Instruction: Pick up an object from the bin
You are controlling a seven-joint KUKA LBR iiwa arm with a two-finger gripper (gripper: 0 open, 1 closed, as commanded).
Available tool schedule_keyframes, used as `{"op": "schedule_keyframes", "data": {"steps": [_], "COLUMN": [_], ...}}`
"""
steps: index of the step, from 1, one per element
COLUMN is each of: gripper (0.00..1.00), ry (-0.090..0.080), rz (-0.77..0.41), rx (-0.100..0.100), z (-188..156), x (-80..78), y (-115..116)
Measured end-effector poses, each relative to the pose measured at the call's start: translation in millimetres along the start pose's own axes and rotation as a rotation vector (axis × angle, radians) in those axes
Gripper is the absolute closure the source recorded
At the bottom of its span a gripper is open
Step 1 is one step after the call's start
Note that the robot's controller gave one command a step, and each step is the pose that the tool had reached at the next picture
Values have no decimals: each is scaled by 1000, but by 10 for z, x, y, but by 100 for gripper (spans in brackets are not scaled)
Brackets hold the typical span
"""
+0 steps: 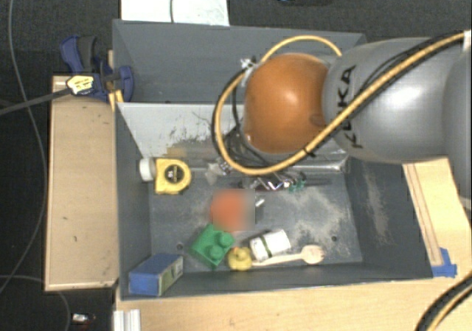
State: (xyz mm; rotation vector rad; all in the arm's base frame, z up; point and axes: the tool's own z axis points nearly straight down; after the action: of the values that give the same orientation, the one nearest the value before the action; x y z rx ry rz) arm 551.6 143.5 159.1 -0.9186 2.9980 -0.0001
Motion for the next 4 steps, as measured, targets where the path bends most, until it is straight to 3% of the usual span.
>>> {"op": "schedule_keyframes", "data": {"steps": [1, 2, 3, 4], "gripper": [0, 0, 100, 100], "ry": [5, -4, -11, -11], "rz": [-4, -104, -68, -67], "rx": [-3, 0, 2, 2], "z": [359, 906, 859, 859], "x": [-13, -36, -55, -55], "y": [-26, -63, -161, -161]}}
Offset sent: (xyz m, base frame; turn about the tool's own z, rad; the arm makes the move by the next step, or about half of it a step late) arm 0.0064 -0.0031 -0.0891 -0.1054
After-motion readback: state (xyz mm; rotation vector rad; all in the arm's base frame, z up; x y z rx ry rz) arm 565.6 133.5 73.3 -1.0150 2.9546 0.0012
